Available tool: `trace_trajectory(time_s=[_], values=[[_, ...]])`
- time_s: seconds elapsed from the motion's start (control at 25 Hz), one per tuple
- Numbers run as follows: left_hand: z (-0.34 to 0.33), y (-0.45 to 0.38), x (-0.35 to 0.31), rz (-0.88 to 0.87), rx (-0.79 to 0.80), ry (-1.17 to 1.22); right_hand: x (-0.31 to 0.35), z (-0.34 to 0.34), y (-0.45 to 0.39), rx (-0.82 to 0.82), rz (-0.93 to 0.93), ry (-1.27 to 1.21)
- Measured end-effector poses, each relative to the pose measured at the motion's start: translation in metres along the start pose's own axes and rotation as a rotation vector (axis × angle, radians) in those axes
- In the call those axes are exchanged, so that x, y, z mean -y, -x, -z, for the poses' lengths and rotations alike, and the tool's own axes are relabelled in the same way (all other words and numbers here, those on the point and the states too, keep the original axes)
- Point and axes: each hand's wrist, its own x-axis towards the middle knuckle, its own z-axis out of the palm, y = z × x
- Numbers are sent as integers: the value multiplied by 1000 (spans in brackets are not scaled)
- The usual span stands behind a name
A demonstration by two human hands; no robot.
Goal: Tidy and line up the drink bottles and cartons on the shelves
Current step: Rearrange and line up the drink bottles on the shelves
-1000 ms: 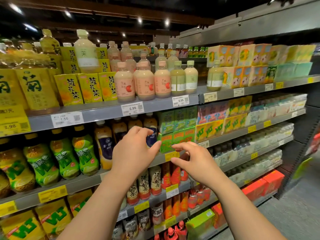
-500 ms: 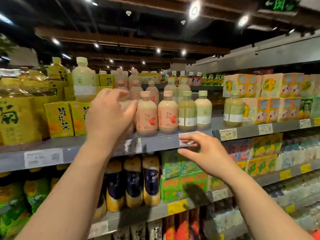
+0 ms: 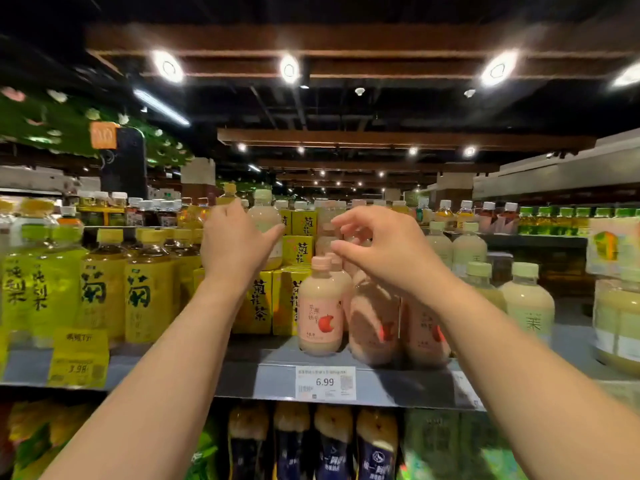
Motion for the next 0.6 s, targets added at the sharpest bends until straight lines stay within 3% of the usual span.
trace_trajectory(time_s=[0.24,0.4,0.6], values=[[-30,-9,16,153,151,46,-12,-23,-4,14,-12,-42],[-29,-4,15,154,101,91,-20,-22,1,-48,-37,-95],[11,26,-30,81,-120,199,-32,-3,19,-91,-25,-166]])
